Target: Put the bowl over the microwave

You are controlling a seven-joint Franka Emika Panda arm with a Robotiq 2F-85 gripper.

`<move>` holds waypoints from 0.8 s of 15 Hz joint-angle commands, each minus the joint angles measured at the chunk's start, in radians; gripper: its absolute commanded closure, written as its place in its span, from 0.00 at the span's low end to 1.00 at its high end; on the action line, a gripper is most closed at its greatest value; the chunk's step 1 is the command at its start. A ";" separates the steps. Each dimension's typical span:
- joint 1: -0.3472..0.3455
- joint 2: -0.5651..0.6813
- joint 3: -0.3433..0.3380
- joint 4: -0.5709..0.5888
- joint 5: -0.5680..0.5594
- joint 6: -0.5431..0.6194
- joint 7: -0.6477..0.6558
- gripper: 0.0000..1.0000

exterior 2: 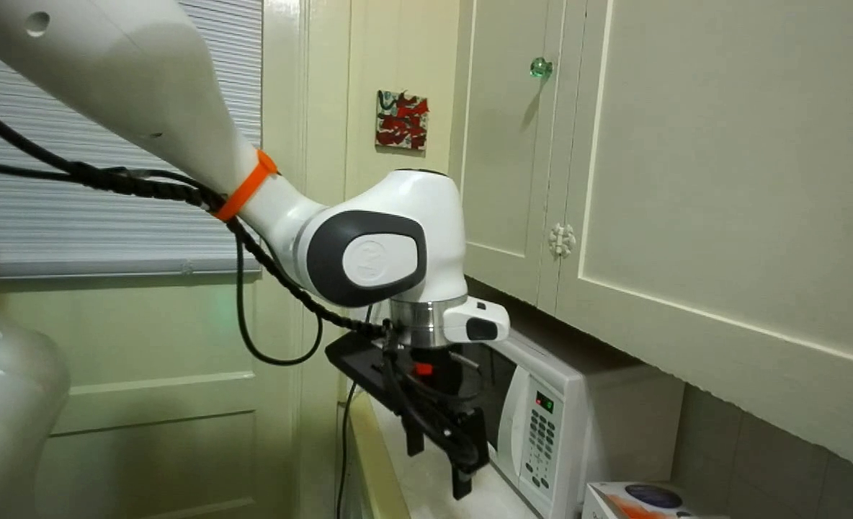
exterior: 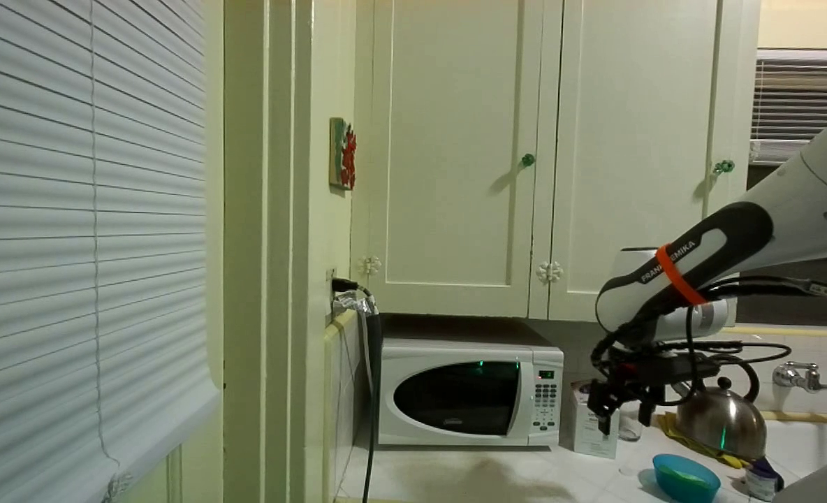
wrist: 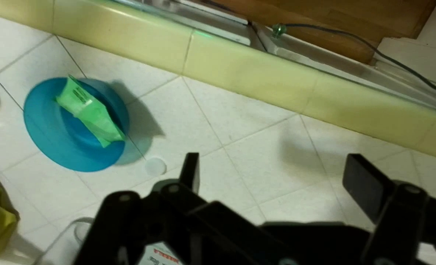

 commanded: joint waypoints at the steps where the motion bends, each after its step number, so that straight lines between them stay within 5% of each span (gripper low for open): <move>1: -0.088 0.078 -0.022 0.001 -0.077 0.023 0.046 0.00; 4: -0.168 0.113 -0.031 0.000 -0.178 -0.018 0.084 0.00; 6: -0.120 0.117 -0.069 -0.001 -0.081 -0.047 0.016 0.00; 8: 0.003 0.092 -0.062 -0.002 0.119 -0.079 -0.032 0.00; 12: 0.077 0.081 0.118 -0.008 -0.011 -0.031 0.090 0.00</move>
